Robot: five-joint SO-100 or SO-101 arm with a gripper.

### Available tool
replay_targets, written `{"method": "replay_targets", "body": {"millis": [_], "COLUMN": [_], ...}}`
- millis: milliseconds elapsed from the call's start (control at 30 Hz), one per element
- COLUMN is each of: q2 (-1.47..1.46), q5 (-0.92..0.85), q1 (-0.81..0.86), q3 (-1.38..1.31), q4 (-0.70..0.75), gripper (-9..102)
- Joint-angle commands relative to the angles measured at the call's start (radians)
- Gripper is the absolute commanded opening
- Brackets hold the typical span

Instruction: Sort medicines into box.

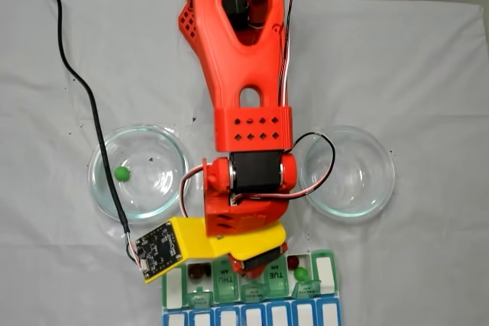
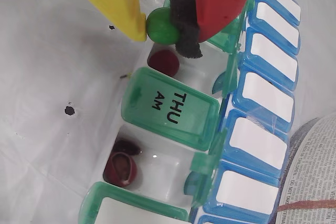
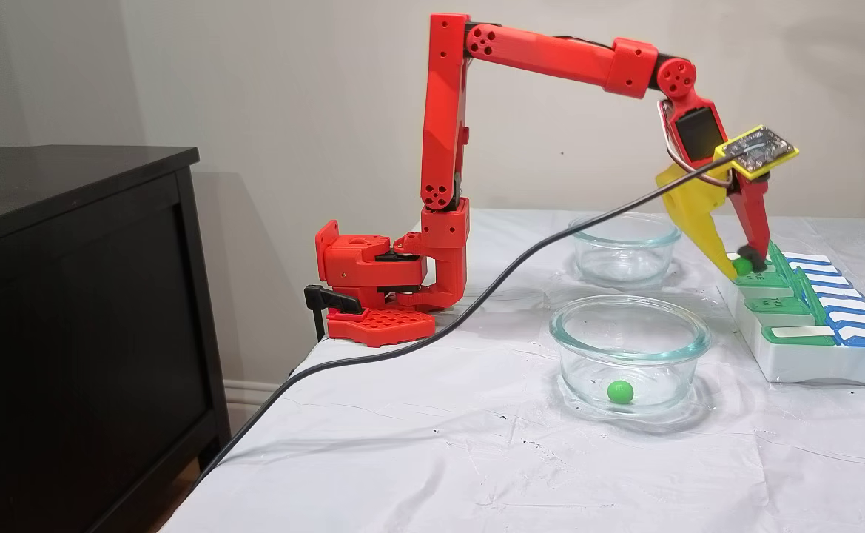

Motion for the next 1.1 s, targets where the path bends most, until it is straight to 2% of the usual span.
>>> {"method": "replay_targets", "body": {"millis": [0,167,333,567,733,900,967,1067], "q2": [0.034,0.034,0.034,0.032,0.034,0.054,0.075,0.117], "q5": [0.021,0.025,-0.058,-0.094,-0.094,-0.100,-0.109,-0.138], "q1": [-0.014,-0.021,-0.044,-0.057,-0.060,-0.055,-0.051,-0.034], "q3": [-0.055,-0.023,0.003,0.018,0.025,0.029,0.028,-0.025], "q4": [-0.058,-0.110,-0.103,-0.075,-0.071,-0.063,-0.041,0.089], "gripper": [0,0,0,19,25,24,19,7]}}
